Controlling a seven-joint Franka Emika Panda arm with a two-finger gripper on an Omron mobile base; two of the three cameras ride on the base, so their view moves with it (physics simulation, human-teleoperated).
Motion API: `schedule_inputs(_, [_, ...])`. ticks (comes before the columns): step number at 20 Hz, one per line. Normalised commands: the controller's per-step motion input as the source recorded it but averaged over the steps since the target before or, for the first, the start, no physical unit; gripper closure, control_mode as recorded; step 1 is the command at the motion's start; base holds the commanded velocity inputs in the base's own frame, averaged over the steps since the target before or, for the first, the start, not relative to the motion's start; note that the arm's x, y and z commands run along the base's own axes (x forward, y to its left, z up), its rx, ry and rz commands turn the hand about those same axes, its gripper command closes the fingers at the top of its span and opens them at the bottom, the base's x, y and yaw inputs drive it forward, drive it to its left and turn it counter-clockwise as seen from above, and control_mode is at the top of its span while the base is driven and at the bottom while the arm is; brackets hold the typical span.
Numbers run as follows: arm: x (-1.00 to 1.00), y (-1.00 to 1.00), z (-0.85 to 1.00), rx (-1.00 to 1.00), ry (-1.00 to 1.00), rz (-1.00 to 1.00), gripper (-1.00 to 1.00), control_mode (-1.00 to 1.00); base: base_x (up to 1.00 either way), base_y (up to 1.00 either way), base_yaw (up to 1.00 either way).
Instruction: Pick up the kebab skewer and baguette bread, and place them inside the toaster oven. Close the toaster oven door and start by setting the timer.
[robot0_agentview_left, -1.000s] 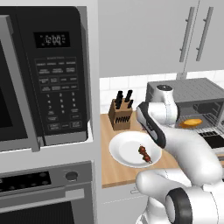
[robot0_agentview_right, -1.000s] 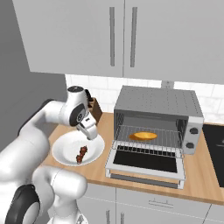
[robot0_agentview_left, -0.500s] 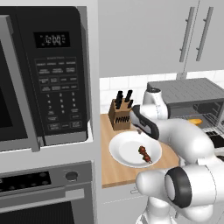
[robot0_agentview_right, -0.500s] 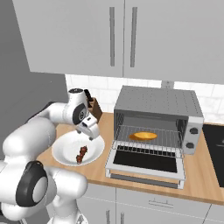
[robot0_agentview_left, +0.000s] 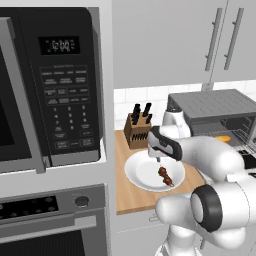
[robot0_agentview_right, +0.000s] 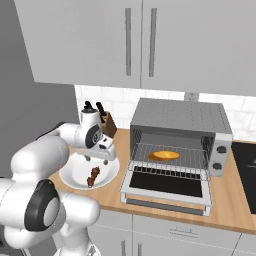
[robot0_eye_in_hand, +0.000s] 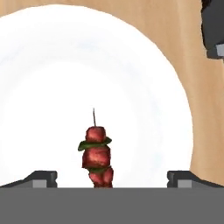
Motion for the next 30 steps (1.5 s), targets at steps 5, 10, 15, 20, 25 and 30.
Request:
schedule_inputs(5, [0.17, 0.09, -0.24, 0.0, 0.04, 0.26, -1.0, -1.0, 0.0, 0.0, 0.0])
schedule_inputs(10, [0.0, 0.23, -0.32, 0.0, 0.02, 0.03, -1.0, -1.0, 0.0, 0.0, 0.0])
schedule_inputs(15, [-0.2, 0.03, -0.32, 0.0, 0.0, 0.0, -1.0, -1.0, 0.0, 0.0, 0.0])
schedule_inputs(20, [-0.5, 0.0, -0.1, 0.0, 0.0, 0.0, -1.0, -1.0, 0.0, 0.0, 0.0])
schedule_inputs(25, [-0.29, 0.0, -0.12, 0.0, 0.0, 0.0, -1.0, -1.0, 0.0, 0.0, 0.0])
schedule_inputs(30, [0.11, -0.03, -0.02, 0.0, 0.0, 0.0, -1.0, -1.0, 0.0, 0.0, 0.0])
